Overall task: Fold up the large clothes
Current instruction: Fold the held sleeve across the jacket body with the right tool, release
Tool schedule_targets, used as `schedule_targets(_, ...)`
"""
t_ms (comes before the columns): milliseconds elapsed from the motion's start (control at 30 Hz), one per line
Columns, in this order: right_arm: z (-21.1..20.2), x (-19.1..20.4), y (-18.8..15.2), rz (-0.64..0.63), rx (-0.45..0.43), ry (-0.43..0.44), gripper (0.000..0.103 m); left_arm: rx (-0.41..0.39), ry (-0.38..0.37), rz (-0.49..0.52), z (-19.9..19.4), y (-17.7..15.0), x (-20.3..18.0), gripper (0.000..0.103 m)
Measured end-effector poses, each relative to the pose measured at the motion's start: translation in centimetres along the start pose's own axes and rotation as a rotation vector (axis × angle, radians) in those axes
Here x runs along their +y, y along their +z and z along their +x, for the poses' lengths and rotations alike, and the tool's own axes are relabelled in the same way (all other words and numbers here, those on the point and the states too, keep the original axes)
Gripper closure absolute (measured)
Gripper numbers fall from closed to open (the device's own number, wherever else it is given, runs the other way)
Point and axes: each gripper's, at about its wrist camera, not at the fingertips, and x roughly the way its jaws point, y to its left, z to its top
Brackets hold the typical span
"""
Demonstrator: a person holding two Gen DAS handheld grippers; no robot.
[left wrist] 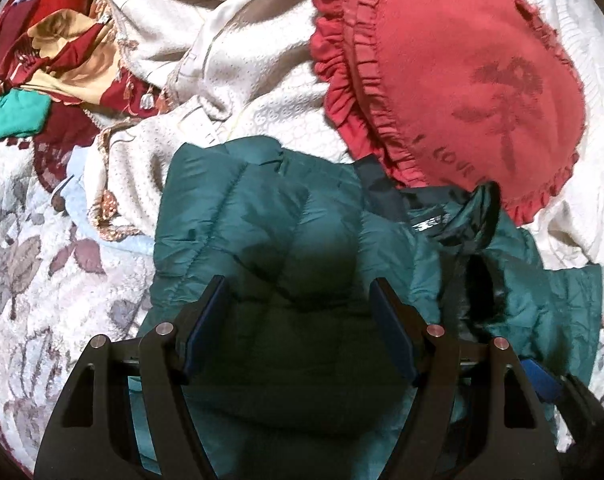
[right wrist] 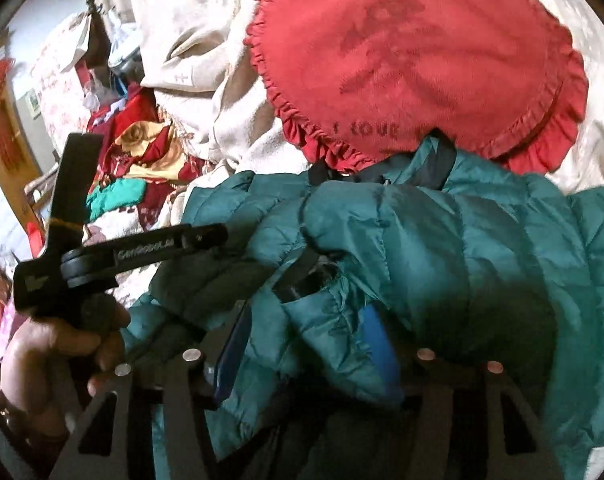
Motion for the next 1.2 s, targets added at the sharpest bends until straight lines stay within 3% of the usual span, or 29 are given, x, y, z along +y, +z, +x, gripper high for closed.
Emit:
schedule_targets(133,-4.2,0.8,-0.4,-0.093,0.005,-0.069,0.044,-0.017,-0.095,0.016,-0.7,-0.2,-1.3,0.031)
schedule_targets(233,-5.8,0.0,-2.2,-0.140,0.093,-0.209,0.029,-0.010,-0.248,0.086,-1.0,-1.0,-3.7,0.030)
schedule_targets(333,-5.9,-2.4,-5.0,-0.127,0.213,-0.297,0.029,0.009,-0.354,0.160,-0.5,-1.6,-6.2,0.030)
schedule_targets(433,-5.3,-5.0,-7.3,-0.069,0.294,-0.275,0.027,0.002,-0.395,0.233,0.4,-1.9,-8.5,0.030)
schedule_targets(567,-5.7,-6.0,-8.3,-0.057,0.248,-0.247,0.019,0.006,-0.448,0.265,1.7,-1.8,-10.3,0.030)
schedule_targets(667,-5.7,-6.1,-8.6,-0.063,0.248,-0.260,0.014,0.002,-0.453,0.254,2.2,-1.6,-10.6,0.030)
schedule_targets(700,-5.6,-6.1,-8.6,-0.064,0.249,-0.267,0.011,0.011,-0.462,0.237,2.3,-1.6,-10.3,0.039)
schedule_targets(733,-5.6,-6.2,-8.6,-0.063,0.251,-0.274,0.009,0.028,-0.478,0.220,2.6,-1.6,-10.1,0.070)
schedule_targets(767,-5.3,-6.1,-8.6,-0.062,0.252,-0.278,0.008,0.057,-0.491,0.209,2.7,-1.5,-10.0,0.083)
schedule_targets(800,-5.2,-6.0,-8.6,-0.059,0.254,-0.279,0.007,0.060,-0.488,0.202,2.6,-1.4,-9.9,0.086)
schedule_targets(1000,-5.0,-6.1,-8.4,-0.058,0.264,-0.288,0.001,-0.046,-0.447,0.142,-1.0,-0.2,-7.5,0.090)
schedule_targets(1200,-5.3,-6.2,-8.4,-0.058,0.265,-0.285,0.001,-0.122,-0.321,-0.047,-3.6,2.3,0.1,0.090)
